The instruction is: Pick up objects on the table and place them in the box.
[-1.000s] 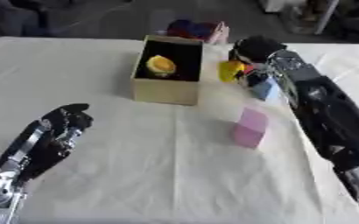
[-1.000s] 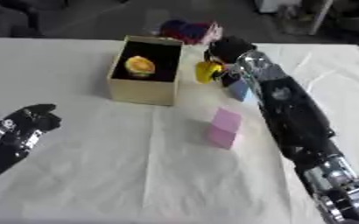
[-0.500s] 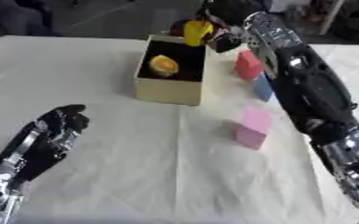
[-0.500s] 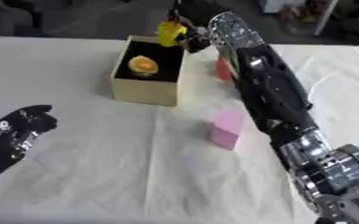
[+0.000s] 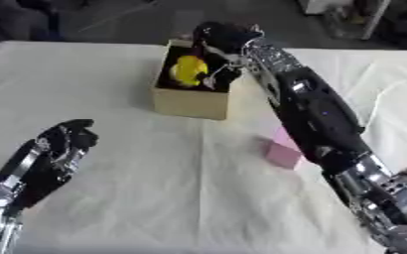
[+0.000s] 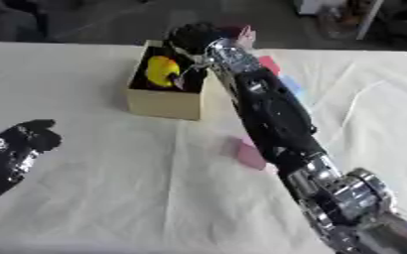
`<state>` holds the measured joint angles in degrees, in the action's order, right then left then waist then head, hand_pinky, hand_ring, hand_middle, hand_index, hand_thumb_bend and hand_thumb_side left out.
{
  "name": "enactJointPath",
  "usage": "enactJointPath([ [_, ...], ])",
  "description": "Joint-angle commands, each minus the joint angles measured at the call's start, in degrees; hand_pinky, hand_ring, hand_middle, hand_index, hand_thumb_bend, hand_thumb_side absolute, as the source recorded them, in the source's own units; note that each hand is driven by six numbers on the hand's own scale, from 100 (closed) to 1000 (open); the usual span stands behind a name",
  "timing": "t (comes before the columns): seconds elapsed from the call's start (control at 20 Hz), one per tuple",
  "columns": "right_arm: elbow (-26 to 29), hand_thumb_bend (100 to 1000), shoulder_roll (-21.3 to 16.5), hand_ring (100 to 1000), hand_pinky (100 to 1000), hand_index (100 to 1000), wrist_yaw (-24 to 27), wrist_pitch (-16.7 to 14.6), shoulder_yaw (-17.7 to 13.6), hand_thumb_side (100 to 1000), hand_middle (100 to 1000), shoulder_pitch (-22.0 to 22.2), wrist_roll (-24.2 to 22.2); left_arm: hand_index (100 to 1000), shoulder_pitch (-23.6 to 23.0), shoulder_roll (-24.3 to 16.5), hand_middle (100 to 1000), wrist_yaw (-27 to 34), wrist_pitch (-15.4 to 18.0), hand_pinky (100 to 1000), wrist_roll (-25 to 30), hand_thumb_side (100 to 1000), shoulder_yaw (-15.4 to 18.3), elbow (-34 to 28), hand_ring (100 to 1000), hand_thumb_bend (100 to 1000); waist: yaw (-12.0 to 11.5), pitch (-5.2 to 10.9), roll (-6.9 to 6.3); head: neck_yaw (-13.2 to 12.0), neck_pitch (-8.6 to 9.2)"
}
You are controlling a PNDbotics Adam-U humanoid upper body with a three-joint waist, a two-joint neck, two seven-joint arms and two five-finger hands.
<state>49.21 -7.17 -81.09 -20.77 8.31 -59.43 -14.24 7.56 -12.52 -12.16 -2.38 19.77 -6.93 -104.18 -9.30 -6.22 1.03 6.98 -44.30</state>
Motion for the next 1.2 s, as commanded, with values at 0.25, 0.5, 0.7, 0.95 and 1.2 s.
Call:
enactJointPath([
  [0.25, 4.0, 216, -4.3, 725, 803, 926, 6.6, -0.2, -1.0, 644, 704, -0.3, -1.3, 863, 0.6, -0.2, 657, 0.1, 0.1, 808, -0.1, 669, 0.2, -0.7, 734, 100, 1.0, 1.12, -1.16, -0.6, 0.18],
  [0.5, 6.3, 116, -10.9, 781, 834, 952, 19.0, 0.5, -2.6, 523, 801, 1.3, -6.8, 863, 0.3, -0.6, 657, -0.1, 0.0, 808, -0.5, 668, 0.6, -0.5, 734, 100, 2.3, 1.24, -1.17, -1.6, 0.18],
  [0.7, 7.9, 115, -15.8, 851, 864, 977, 24.4, 0.9, -3.2, 418, 883, 3.3, -13.3, 863, 0.2, -0.7, 657, -0.2, 0.0, 808, -0.5, 669, 0.6, -0.5, 735, 100, 3.4, 1.38, -1.09, -2.1, 0.18],
  [0.95, 8.1, 100, -20.8, 950, 913, 1000, 29.5, 0.0, -3.2, 259, 966, 6.7, -21.3, 863, 0.0, -1.0, 657, -0.3, 0.0, 808, -0.7, 668, 0.8, -0.3, 735, 100, 4.1, 1.46, -0.96, -2.2, 0.18],
  [1.2, 15.9, 100, -25.9, 944, 916, 1000, 38.7, -2.5, -1.4, 283, 958, 12.8, -26.2, 863, 0.0, -1.3, 657, -0.4, 0.0, 808, -0.7, 670, 0.9, -0.3, 736, 100, 4.2, 1.27, -0.55, -2.4, 0.18],
])
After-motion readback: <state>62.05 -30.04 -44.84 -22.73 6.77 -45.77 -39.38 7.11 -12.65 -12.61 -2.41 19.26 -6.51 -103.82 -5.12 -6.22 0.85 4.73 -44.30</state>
